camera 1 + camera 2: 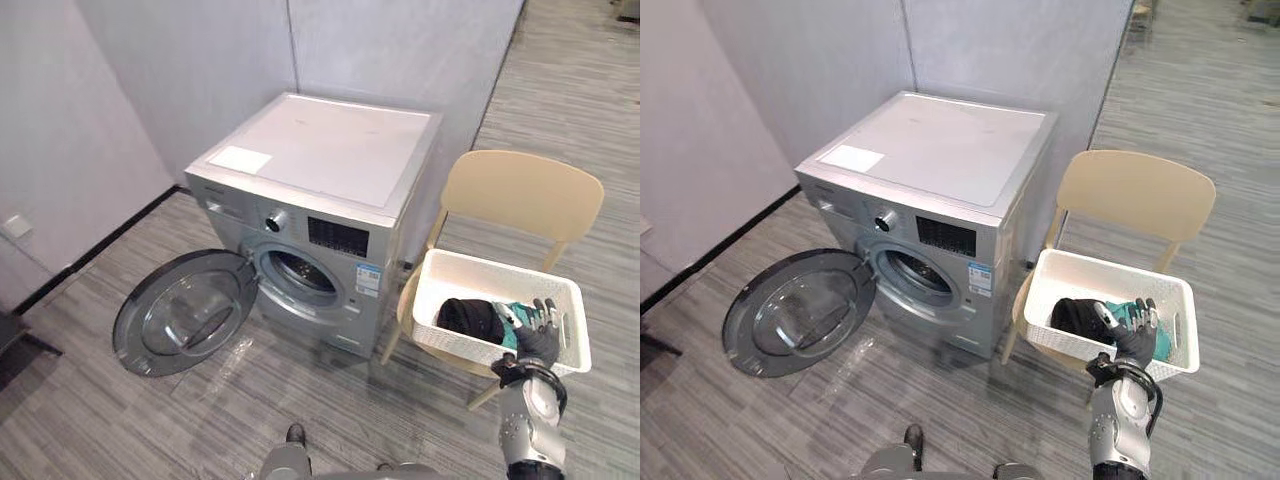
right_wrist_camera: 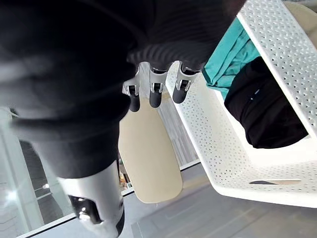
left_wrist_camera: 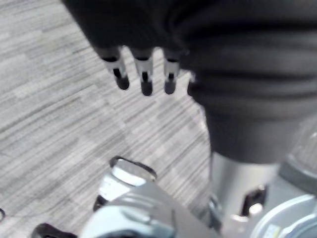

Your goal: Pick up the laundry basket with both hands and put the clothes into the washing machine.

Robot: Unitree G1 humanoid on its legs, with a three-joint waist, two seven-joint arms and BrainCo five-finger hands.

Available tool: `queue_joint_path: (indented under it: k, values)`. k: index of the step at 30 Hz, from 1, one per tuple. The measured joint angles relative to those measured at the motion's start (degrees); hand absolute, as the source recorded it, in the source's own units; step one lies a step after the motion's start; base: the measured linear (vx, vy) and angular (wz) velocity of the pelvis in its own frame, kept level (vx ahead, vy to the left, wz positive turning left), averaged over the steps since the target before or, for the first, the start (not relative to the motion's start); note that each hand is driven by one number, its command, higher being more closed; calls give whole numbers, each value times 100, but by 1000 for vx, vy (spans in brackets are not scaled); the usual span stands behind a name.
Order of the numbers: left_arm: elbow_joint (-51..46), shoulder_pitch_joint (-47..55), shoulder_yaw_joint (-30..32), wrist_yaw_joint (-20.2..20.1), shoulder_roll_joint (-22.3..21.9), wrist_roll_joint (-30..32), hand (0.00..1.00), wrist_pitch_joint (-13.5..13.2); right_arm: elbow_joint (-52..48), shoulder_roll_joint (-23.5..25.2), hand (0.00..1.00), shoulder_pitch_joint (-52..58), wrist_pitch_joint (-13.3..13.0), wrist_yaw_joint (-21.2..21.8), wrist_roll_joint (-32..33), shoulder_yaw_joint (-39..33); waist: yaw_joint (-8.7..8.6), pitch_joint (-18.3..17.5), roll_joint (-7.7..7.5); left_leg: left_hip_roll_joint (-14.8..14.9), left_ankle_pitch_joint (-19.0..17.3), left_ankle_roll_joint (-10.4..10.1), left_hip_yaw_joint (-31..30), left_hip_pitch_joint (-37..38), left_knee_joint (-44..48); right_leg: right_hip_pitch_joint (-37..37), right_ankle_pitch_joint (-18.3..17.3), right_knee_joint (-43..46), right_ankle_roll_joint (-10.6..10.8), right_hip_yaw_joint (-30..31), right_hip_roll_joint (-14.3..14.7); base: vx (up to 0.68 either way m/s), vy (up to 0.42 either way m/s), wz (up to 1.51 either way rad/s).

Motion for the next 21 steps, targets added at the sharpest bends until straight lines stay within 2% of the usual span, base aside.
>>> queue_joint_path:
  k: [1, 2, 5, 7, 9, 11, 12, 13, 14, 15, 17, 18, 19, 20, 21]
  values:
    - [31, -34, -39, -15, 104, 301, 0, -8, -7, 56, 0, 4, 2, -50, -37, 28, -15, -55, -99, -161, -113, 155, 195, 76, 27, 32, -81, -5, 137, 133, -184, 266, 336, -41]
    - [36, -81, -104, -19, 168, 436, 0, -12, -40, 63, 0, 3, 2, -52, -67, 20, -19, -83, -142, -263, -159, 220, 291, 94, 30, 27, -61, 0, 232, 201, -307, 267, 332, -39]
    - [26, -373, -279, -27, 268, 608, 0, -67, -224, 68, 0, -18, 8, -38, -167, 29, -6, -111, -187, -599, -328, 470, 616, 211, 82, 12, -159, 116, 488, 412, -690, 232, 252, -32]
    - [25, -523, -323, -15, 268, 606, 0, -83, -293, 63, 0, -37, 39, -40, -267, 9, -30, -105, -195, -706, -570, 566, 723, 219, 282, -33, -201, 299, 549, 458, -826, 185, 194, -29]
    - [11, -634, -509, -16, 308, 607, 0, -91, -432, 96, 0, -58, 70, -35, -406, 31, -22, -102, -174, -679, -750, 611, 845, 226, 437, -348, -204, 937, 554, 546, -823, 147, 145, -36]
    - [-147, -700, -732, -14, 453, 605, 0, -95, -676, 132, 0, -114, 71, -31, -584, 81, -49, 17, -323, -681, -871, 660, 960, 333, 570, -743, -188, 1876, 574, 526, -850, 119, 87, -24]
    - [-193, -732, -803, -13, 515, 605, 0, -95, -720, 119, 0, -150, 70, -30, -629, 121, -43, 79, -389, -671, -919, 669, 979, 384, 635, -798, -163, 2065, 619, 491, -896, 117, 32, -23]
    - [-301, -769, -936, -16, 602, 605, 0, -96, -768, 57, 0, -211, 72, -27, -709, 234, -44, 142, -449, -583, -1004, 695, 1052, 499, 642, -852, -98, 2231, 704, 166, -988, 84, 2, -27]
    - [-353, -779, -957, -17, 594, 607, 0, -102, -783, 24, 0, -261, 77, -17, -730, 291, -23, 183, -424, -525, -1017, 710, 1116, 548, 617, -858, -133, 2239, 653, -37, -1056, 73, -10, -49]
    - [-410, -792, -1025, -13, 582, 606, 0, -119, -782, -111, 0, -496, 116, 75, -836, 475, -14, 198, -449, -437, -1048, 681, 1236, 571, 625, -894, -261, 2167, 439, -693, -1401, 32, -12, -49]
    - [-414, -859, -1136, -12, 596, 599, 0, -125, -740, -352, 0, -767, 156, 160, -941, 664, 39, 240, -411, -228, -1141, 564, 1364, 555, 666, -900, -269, 1713, 415, -1273, -1690, 30, -82, -60]
    - [-416, -901, -1185, -12, 702, 599, 0, -130, -649, -536, 0, -872, 183, 231, -1079, 729, 130, 209, -488, -126, -1181, 465, 1436, 513, 730, -816, -4, 988, 625, -1449, -1747, 32, -165, -50]
    - [-418, -910, -1209, -12, 713, 599, 0, -135, -647, -569, 0, -871, 192, 243, -1103, 730, 140, 202, -524, -127, -1196, 440, 1442, 488, 753, -773, 105, 842, 654, -1450, -1769, 54, -267, -9]
    - [-409, -948, -1328, -16, 841, 599, 0, -142, -597, -683, 0, -873, 225, 318, -1165, 731, 129, 217, -776, -194, -1238, 344, 1374, 442, 840, -648, 601, 467, 1051, -1478, -1899, 57, -251, 26]
    - [-363, -1003, -1334, -16, 794, 601, 0, -123, -497, -814, 0, -876, 255, 342, -1198, 717, 105, 261, -720, -116, -1221, 279, 1232, 450, 862, -559, 602, 492, 1002, -1592, -1862, 58, -257, 42]
